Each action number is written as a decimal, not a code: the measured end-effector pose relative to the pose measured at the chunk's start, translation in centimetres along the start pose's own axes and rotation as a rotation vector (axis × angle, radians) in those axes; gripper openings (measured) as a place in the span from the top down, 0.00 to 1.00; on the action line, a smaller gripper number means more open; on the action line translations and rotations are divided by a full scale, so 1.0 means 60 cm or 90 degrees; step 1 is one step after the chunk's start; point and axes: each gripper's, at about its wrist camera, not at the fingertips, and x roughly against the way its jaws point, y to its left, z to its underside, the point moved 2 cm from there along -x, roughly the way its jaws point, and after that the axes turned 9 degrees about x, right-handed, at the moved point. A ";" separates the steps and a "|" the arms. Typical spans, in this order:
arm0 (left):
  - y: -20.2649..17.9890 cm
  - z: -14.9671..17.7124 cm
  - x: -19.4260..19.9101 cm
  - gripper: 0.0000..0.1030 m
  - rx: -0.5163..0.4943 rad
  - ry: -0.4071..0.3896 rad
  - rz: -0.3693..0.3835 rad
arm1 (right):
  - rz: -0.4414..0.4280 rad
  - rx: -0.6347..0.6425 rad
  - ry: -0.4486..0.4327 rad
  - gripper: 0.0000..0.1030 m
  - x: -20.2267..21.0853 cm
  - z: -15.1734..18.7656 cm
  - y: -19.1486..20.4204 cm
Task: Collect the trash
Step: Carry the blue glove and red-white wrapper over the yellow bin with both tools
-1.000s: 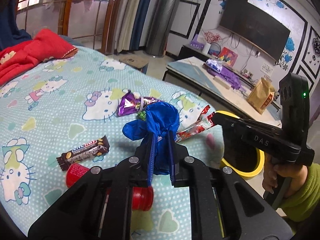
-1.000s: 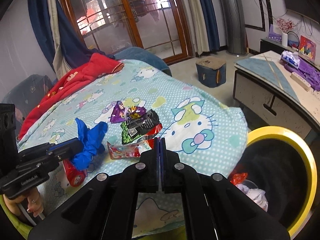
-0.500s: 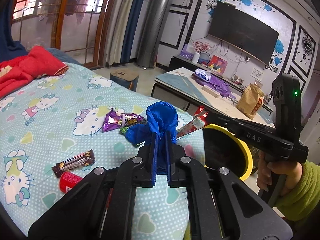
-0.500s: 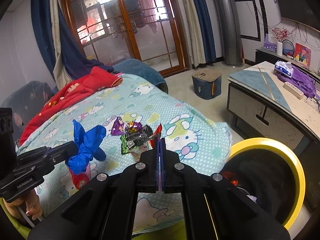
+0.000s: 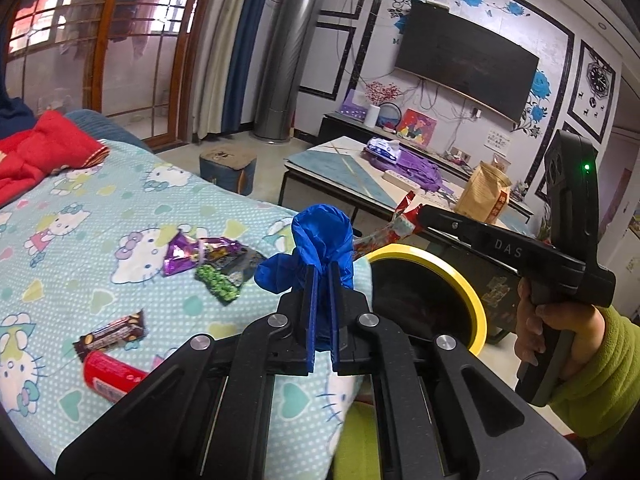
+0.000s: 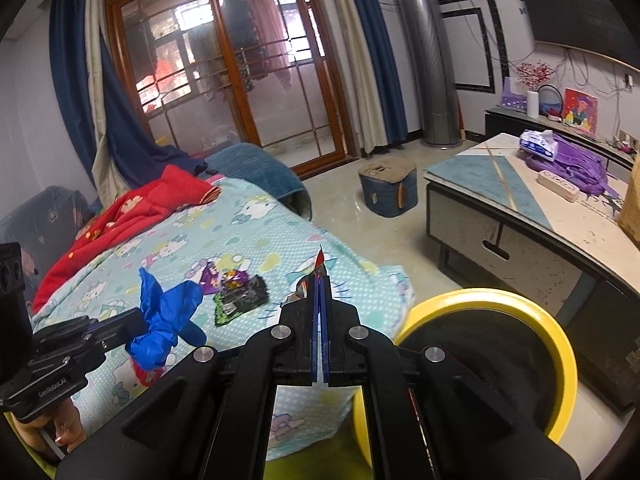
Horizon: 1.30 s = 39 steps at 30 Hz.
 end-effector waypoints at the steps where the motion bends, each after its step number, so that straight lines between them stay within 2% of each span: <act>1: -0.005 0.001 -0.003 0.98 -0.003 0.002 0.003 | 0.003 -0.004 -0.001 0.99 0.003 0.001 -0.005; 21: -0.103 0.017 -0.048 0.99 -0.071 0.028 0.058 | 0.080 -0.087 -0.032 0.99 0.070 0.028 -0.123; 39: -0.178 0.045 -0.110 0.99 -0.126 0.059 0.118 | 0.150 -0.144 -0.015 0.99 0.091 0.066 -0.201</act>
